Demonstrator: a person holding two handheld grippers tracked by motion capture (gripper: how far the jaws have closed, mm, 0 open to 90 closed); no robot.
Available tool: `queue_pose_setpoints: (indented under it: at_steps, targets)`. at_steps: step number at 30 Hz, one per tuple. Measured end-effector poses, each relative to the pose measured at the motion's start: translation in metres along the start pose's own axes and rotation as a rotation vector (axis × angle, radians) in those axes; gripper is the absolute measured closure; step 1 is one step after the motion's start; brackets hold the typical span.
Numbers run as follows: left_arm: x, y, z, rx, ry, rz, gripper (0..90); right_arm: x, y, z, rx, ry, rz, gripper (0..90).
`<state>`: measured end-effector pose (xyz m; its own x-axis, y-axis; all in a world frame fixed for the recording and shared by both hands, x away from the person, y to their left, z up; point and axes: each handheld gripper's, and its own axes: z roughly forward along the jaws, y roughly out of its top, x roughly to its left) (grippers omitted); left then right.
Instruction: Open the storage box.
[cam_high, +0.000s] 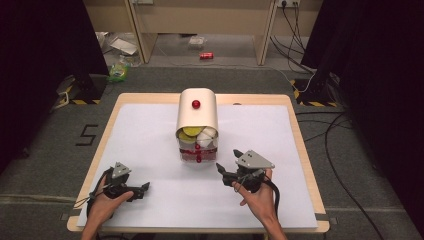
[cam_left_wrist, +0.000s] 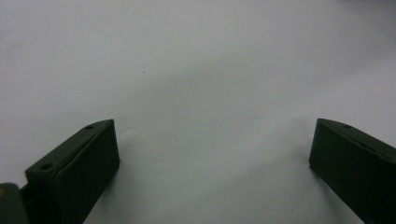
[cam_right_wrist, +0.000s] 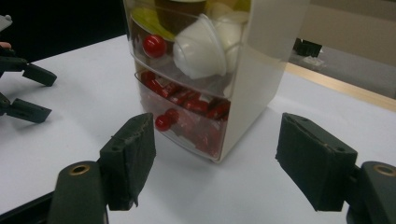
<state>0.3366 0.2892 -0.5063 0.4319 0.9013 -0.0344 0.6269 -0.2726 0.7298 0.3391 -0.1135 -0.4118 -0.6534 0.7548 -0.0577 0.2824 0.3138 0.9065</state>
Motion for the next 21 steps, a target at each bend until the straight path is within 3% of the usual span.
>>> queue_pose_setpoints:
  at_steps: [21]
  targets:
    - [0.0, 0.0, 0.0, 0.002, -0.001, 0.0, 0.6, 0.023, 0.035, 0.005, -0.028, 0.037, -0.067, 32.3]
